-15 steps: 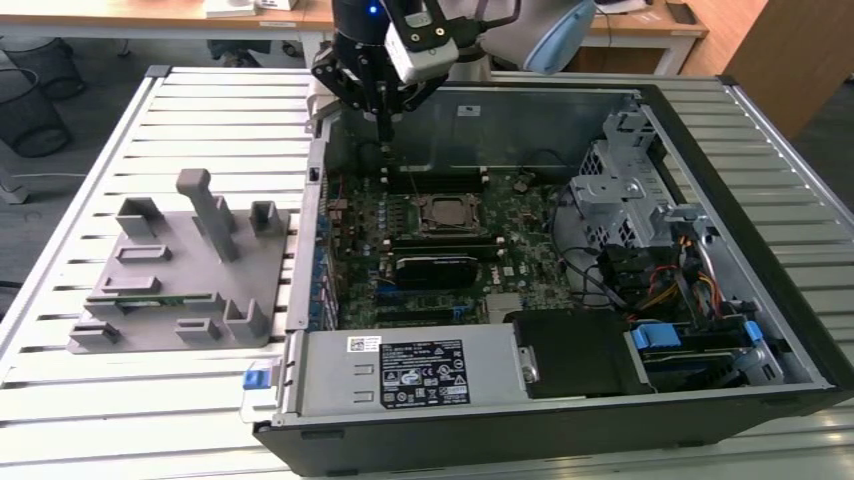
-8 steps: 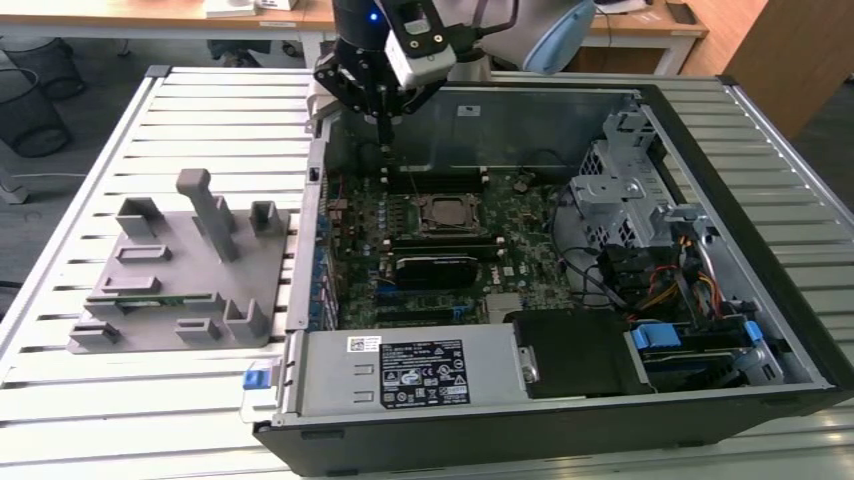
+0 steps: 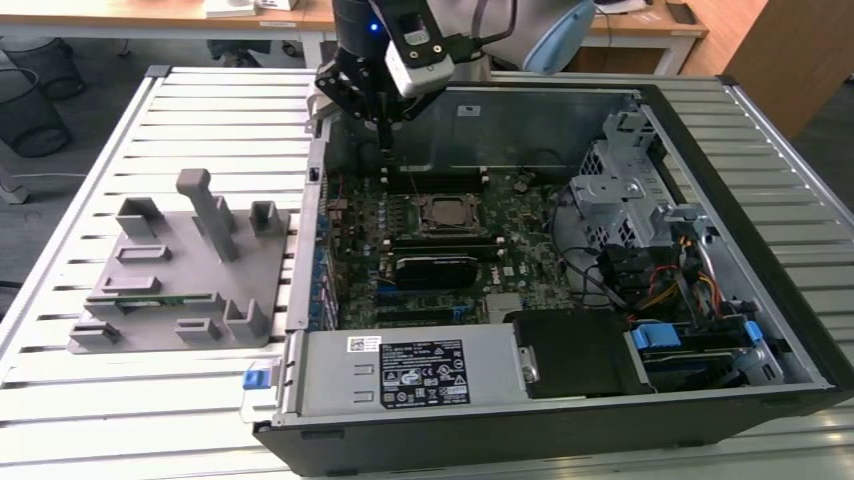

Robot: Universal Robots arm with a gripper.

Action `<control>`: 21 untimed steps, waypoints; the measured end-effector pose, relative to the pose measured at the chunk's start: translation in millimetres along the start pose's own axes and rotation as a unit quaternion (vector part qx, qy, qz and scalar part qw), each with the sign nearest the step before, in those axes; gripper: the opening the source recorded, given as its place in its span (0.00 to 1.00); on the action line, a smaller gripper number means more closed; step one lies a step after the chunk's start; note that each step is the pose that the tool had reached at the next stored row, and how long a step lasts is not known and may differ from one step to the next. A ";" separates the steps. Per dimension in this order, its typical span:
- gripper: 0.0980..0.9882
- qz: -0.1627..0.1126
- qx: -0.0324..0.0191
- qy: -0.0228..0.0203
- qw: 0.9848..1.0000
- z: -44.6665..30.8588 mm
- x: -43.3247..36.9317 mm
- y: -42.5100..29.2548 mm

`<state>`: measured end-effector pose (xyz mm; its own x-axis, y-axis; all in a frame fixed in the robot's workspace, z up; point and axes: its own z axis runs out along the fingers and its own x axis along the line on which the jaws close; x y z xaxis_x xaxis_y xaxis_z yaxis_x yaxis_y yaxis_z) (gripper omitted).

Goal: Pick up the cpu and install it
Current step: 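Install the first cpu locking lever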

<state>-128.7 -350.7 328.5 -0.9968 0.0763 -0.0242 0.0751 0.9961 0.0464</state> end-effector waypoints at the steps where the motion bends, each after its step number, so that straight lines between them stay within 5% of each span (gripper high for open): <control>1: 0.01 0.000 0.000 0.000 1.000 0.4 0.1 0.7; 12: 0.01 0.000 0.000 0.000 1.000 17.5 0.9 5.7; 21: 0.01 0.000 0.000 0.000 1.000 20.2 1.2 9.0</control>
<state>-128.7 -340.8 308.8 -0.9968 0.0763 -0.0242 0.0751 0.9961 0.0468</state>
